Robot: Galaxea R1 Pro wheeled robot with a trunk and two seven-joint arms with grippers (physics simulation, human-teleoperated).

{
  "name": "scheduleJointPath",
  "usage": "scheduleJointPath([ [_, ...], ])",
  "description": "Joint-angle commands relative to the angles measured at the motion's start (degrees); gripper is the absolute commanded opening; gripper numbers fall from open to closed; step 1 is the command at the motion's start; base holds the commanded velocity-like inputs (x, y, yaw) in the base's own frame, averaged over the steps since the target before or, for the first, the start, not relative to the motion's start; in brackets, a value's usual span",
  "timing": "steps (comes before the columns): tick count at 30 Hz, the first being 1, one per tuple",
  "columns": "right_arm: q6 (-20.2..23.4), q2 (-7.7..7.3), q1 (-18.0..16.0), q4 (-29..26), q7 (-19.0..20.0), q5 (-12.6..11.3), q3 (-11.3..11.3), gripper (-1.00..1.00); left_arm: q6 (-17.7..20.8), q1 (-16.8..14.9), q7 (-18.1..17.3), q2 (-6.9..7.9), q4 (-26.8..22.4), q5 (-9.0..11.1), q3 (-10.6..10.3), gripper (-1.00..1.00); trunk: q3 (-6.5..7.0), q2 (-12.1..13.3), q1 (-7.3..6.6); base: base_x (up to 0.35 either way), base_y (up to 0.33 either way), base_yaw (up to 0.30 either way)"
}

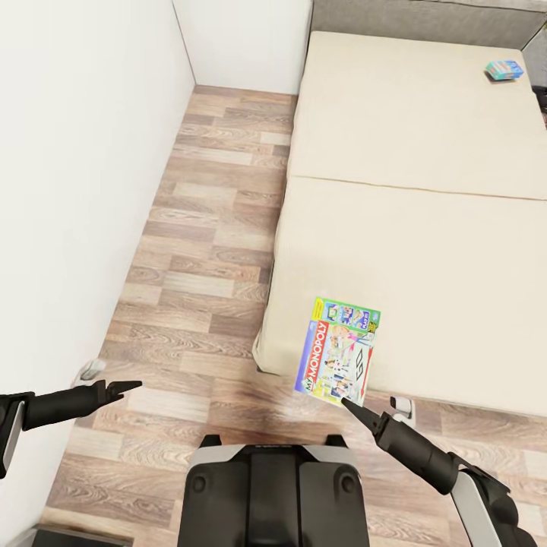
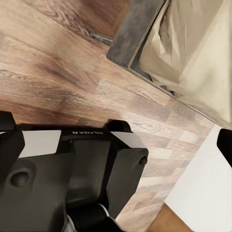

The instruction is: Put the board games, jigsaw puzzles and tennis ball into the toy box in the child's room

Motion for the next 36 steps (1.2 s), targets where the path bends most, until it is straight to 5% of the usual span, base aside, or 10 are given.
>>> scheduleJointPath([
  [1, 0.37, -0.04, -0.01, 0.0, 0.07, -0.25, -0.04, -1.0, 0.44, -0.04, -0.63, -0.03, -0.04, -0.62, 0.12, 1.0, 0.04, -0.08, 0.04, -0.002, 0.0, 0.0],
  [36, 0.37, -0.07, -0.01, 0.24, 0.02, -0.25, -0.5, -1.0, 0.43, -0.04, -0.68, -0.03, -0.04, -0.63, 0.08, 1.0, 3.38, -0.08, 0.04, 0.0, 0.0, -0.003],
])
